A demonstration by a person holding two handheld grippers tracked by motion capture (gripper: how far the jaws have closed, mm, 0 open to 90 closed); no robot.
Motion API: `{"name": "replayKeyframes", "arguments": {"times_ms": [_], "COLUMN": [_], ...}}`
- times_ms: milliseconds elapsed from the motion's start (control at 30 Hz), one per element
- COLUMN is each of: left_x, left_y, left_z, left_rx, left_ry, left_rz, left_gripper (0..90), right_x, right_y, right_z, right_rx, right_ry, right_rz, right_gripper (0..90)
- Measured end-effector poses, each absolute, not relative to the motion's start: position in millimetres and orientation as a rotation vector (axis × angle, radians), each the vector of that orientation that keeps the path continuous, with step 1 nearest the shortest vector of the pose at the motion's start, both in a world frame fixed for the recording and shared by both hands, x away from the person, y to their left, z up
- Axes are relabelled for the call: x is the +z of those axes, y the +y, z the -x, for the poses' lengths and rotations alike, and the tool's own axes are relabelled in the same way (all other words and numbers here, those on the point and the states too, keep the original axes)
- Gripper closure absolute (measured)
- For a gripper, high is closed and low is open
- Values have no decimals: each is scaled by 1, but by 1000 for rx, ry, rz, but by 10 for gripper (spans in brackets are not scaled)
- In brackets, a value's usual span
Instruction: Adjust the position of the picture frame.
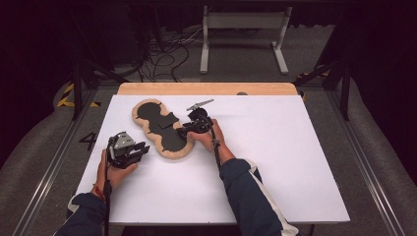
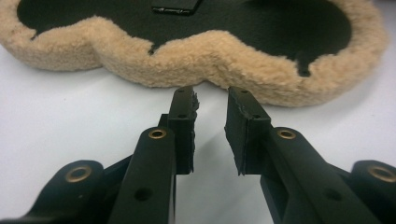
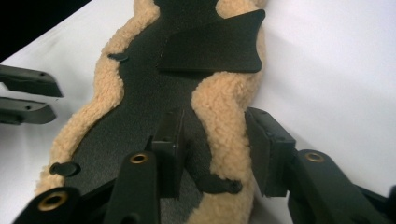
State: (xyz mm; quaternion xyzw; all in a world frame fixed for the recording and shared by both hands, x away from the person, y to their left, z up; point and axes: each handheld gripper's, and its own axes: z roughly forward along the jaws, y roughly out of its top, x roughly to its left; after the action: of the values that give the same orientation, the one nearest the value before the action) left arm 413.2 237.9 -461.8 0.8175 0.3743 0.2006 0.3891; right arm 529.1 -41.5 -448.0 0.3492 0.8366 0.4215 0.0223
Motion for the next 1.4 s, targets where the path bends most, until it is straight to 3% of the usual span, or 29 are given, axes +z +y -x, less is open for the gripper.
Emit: {"name": "replayKeyframes", "arguments": {"times_ms": [400, 833, 1000, 1167, 1333, 1400], "left_x": [-461, -465, -466, -467, -468, -467], "left_y": [240, 242, 250, 247, 242, 244], "left_z": [-426, -431, -432, -434, -435, -438], "left_rx": [468, 467, 482, 470, 475, 421], "left_ry": [1030, 1018, 1057, 1054, 1045, 1069], "left_rz": [-2031, -2108, -2082, -2092, -2109, -2101], "left_gripper": [692, 678, 688, 751, 827, 846], "right_x": [-446, -446, -435, -441, -453, -456], "right_y": [-45, -43, -55, -51, -39, -35], "right_z": [-500, -474, -476, -479, -479, -477], "right_rx": [1280, 1282, 1307, 1112, 1063, 1040], "right_ry": [2612, 2630, 2514, 2433, 2504, 2529], "right_rz": [-1030, -975, -949, -892, -865, -829], "right_gripper": [654, 644, 778, 891, 900, 900]}}
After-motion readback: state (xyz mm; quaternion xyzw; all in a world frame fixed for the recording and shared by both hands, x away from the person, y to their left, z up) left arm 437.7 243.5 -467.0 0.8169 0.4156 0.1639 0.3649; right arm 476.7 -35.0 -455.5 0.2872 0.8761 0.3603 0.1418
